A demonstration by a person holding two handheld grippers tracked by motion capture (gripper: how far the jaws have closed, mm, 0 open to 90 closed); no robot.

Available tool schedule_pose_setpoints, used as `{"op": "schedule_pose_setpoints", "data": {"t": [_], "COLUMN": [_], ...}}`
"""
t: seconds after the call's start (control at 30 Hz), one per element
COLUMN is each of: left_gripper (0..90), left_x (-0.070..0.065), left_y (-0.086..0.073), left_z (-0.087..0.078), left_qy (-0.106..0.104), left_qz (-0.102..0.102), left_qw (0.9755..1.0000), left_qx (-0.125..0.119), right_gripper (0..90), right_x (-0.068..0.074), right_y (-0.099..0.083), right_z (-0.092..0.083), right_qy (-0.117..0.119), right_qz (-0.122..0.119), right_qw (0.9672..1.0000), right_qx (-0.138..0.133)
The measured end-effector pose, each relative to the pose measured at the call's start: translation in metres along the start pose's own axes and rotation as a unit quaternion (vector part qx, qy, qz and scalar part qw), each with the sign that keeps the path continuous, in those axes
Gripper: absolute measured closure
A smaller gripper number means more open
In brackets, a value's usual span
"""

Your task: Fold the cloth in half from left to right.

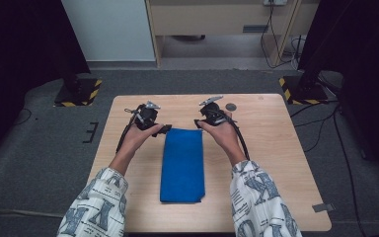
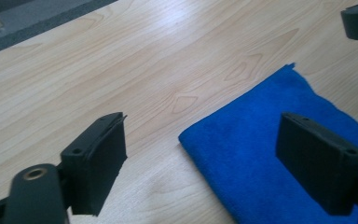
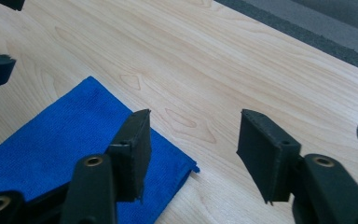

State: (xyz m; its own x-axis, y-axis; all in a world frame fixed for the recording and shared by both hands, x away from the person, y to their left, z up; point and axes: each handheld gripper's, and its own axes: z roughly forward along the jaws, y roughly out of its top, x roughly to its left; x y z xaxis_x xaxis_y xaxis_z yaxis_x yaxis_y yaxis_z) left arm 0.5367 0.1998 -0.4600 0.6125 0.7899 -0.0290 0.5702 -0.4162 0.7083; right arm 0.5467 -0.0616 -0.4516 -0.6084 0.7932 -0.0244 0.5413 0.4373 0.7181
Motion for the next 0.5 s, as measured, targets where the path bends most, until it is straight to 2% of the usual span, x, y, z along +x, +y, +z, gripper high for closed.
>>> {"op": "schedule_pose_setpoints", "data": {"t": [0.13,0.33,0.5], "left_gripper": [21.0,26.8,28.7], "left_x": [0.004,0.007,0.007], "left_y": [-0.006,-0.015,-0.020], "left_z": [0.005,0.015,0.024], "left_qy": [-0.002,-0.003,-0.007], "left_qz": [0.000,-0.010,-0.006], "left_qw": [1.0000,0.9999,0.9998], "left_qx": [0.008,0.010,0.017], "right_gripper": [53.1,64.9,69.4], "right_x": [0.000,-0.005,-0.007], "right_y": [-0.001,-0.014,-0.023], "right_z": [0.006,0.021,0.030], "right_qy": [0.004,0.014,0.019], "right_qz": [0.000,0.024,0.026], "right_qw": [1.0000,0.9996,0.9993], "right_qx": [-0.002,0.010,0.020]}}
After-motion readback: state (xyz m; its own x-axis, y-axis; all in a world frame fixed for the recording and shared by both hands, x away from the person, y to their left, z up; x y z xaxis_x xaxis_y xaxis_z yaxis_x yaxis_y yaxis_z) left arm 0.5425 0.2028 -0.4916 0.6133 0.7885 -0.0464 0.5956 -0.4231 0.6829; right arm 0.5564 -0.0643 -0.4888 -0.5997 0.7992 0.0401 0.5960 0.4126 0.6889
